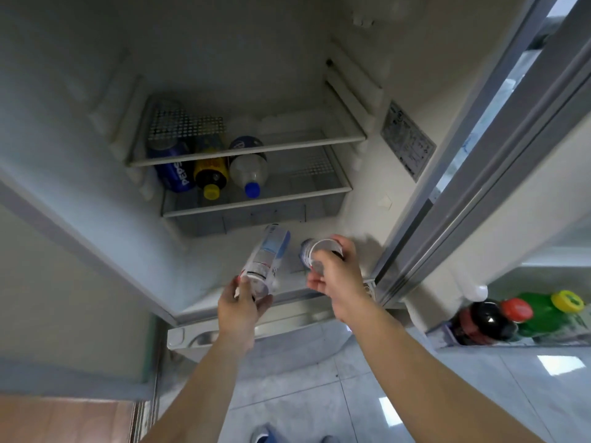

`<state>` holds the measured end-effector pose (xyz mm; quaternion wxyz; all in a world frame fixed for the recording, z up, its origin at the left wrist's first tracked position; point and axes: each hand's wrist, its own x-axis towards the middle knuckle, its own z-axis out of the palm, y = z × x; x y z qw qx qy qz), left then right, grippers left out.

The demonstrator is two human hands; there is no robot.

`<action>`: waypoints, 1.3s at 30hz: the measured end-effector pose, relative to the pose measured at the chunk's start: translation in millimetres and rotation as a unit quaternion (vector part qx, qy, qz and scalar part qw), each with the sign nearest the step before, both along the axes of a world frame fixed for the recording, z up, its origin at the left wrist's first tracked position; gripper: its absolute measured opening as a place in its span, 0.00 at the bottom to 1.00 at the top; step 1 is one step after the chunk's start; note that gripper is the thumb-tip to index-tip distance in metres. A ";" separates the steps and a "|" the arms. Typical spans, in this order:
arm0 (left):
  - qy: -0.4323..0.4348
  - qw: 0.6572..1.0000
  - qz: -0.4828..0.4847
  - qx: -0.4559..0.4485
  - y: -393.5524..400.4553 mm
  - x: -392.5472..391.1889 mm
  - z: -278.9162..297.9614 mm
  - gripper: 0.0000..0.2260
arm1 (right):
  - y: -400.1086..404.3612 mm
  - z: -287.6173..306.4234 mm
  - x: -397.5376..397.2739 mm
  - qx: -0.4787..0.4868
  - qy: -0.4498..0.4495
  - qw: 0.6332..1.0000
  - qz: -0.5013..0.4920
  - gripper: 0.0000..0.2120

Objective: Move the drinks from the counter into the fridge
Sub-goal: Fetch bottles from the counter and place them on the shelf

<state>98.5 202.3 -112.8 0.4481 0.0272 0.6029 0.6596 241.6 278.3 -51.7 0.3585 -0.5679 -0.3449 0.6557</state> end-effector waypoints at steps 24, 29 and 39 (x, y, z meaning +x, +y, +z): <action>-0.104 0.974 -0.177 0.096 -16.1 33.5 38.6 0.16 | -13.0 -10.6 30.8 0.025 -0.017 0.999 0.022 0.23; -0.003 0.980 -0.163 0.113 20.3 41.0 58.1 0.10 | 14.2 8.4 24.4 0.087 -0.024 0.996 0.016 0.21; 0.155 0.971 -0.151 0.098 103.0 32.7 70.0 0.20 | 85.1 8.7 -8.7 0.182 -0.162 0.968 0.061 0.33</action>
